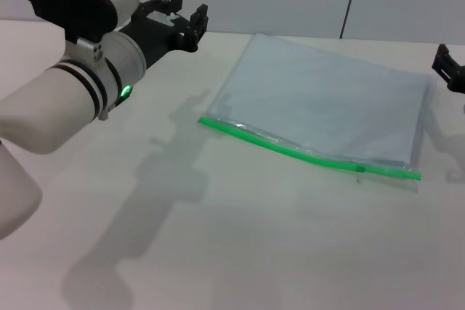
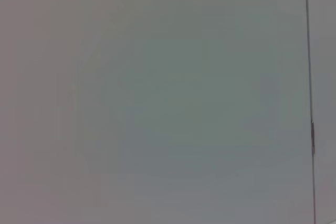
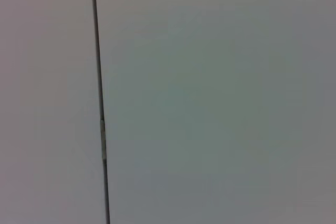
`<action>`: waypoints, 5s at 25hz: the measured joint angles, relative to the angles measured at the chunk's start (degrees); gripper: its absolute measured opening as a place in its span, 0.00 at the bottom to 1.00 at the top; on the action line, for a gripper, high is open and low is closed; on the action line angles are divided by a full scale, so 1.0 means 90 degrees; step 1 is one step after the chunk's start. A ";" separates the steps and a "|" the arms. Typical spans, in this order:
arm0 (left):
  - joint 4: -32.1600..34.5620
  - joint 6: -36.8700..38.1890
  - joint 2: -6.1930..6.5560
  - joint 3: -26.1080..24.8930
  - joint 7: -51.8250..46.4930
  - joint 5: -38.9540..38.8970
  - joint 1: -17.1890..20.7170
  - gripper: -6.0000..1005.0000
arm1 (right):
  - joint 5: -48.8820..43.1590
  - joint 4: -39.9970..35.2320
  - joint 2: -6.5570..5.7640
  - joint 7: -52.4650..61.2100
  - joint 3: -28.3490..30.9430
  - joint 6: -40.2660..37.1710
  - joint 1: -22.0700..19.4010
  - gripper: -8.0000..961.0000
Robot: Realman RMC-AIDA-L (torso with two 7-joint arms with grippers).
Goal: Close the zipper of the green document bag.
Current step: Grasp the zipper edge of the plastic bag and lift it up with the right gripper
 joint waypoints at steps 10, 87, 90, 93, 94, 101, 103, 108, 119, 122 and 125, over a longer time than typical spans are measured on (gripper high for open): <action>0.0054 0.0010 -0.0007 -0.0079 -0.0053 -0.0011 0.0000 0.41 | 0.0011 0.0000 0.0000 0.0047 0.0001 -0.0003 0.0003 0.91; 0.0165 0.0098 0.0107 -0.0195 -0.0762 -0.0019 0.0236 0.42 | -0.4238 -0.2195 0.0096 -0.3591 -0.0107 -0.3489 -0.1497 0.90; 0.0165 0.0098 0.0107 -0.0195 -0.0762 -0.0019 0.0217 0.42 | -0.4244 -0.1953 0.0093 -0.3609 -0.0135 -0.3312 -0.1368 0.89; 0.0165 0.0098 0.0107 -0.0195 -0.0762 -0.0019 0.0215 0.41 | -0.4329 -0.1694 0.0089 -0.3612 -0.0149 -0.3304 -0.1198 0.88; 0.0165 0.0098 0.0107 -0.0195 -0.0762 -0.0019 0.0215 0.41 | -0.4372 -0.1637 0.0090 -0.3614 -0.0150 -0.3302 -0.1159 0.88; 0.0165 0.0098 0.0105 -0.0195 -0.0762 -0.0019 0.0215 0.41 | -0.4556 -0.1509 0.0092 -0.3652 -0.0155 -0.3237 -0.0990 0.72; 0.0164 0.0098 0.0101 -0.0194 -0.0762 -0.0019 0.0215 0.41 | -0.4561 -0.1518 0.0091 -0.3673 -0.0157 -0.3167 -0.0985 0.67; 0.0164 0.0098 0.0098 -0.0194 -0.0762 -0.0019 0.0215 0.41 | -0.4541 -0.1558 0.0088 -0.3683 -0.0152 -0.3135 -0.0991 0.52; 0.0163 0.0098 0.0134 -0.0165 -0.0762 -0.0014 0.0211 0.41 | -0.4486 -0.1979 0.0086 -0.3248 -0.0223 -0.3311 -0.1064 0.21; 0.0100 0.0098 0.0157 -0.0111 -0.0764 0.0001 0.0224 0.41 | -0.4473 -0.2448 0.0079 -0.3119 -0.0209 -0.3583 -0.1221 0.18; 0.0005 0.0098 0.0168 -0.0066 -0.0767 0.0021 0.0254 0.41 | -0.4325 -0.3048 0.0057 -0.3066 -0.0170 -0.3874 -0.1452 0.16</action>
